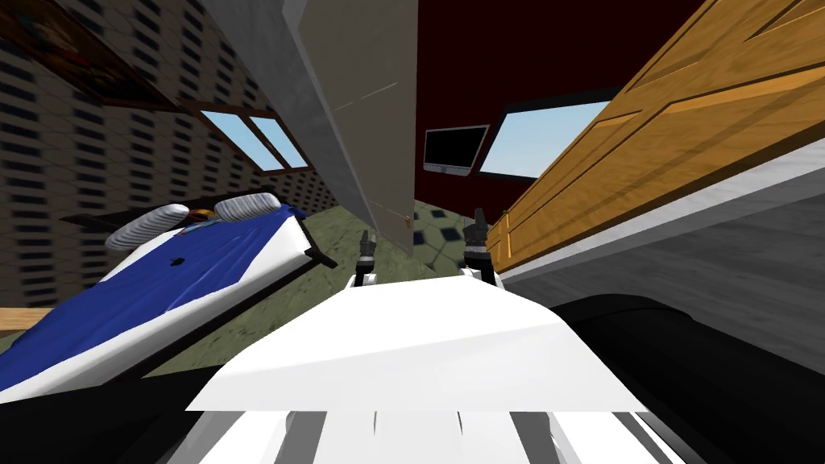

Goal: Push the door open

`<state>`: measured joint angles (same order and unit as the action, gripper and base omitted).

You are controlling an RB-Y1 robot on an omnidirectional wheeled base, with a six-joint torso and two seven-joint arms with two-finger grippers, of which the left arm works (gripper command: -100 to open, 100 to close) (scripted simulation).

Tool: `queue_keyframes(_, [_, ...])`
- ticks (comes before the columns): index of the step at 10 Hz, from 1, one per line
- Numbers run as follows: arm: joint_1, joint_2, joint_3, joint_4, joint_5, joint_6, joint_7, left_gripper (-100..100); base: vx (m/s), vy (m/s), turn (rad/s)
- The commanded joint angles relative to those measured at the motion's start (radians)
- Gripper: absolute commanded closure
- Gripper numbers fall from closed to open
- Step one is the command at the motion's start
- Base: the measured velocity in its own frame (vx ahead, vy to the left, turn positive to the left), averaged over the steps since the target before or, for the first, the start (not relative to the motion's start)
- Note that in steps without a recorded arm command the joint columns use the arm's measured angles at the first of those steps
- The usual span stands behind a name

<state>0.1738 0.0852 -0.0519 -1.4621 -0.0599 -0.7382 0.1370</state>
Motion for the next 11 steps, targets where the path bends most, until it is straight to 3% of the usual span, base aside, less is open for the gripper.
queue_keyframes(1, [-0.025, 0.002, -0.008, 0.05, -0.009, -0.008, 0.007, -100, 0.066, 0.042, -0.14])
queue_keyframes(2, [-0.025, 0.002, -0.008, 0.06, -0.009, -0.008, 0.007, -100, 0.046, 0.034, -0.048])
queue_keyframes(5, [-0.073, 0.004, -0.024, 0.163, -0.029, -0.022, 0.02, -100, 0.069, 0.049, -0.118])
queue_keyframes(8, [-0.089, 0.004, -0.029, 0.205, -0.035, -0.027, 0.024, -100, 0.042, 0.036, -0.057])
queue_keyframes(11, [-0.135, 0.004, -0.044, 0.31, -0.053, -0.041, 0.037, -100, 0.058, 0.044, -0.119])
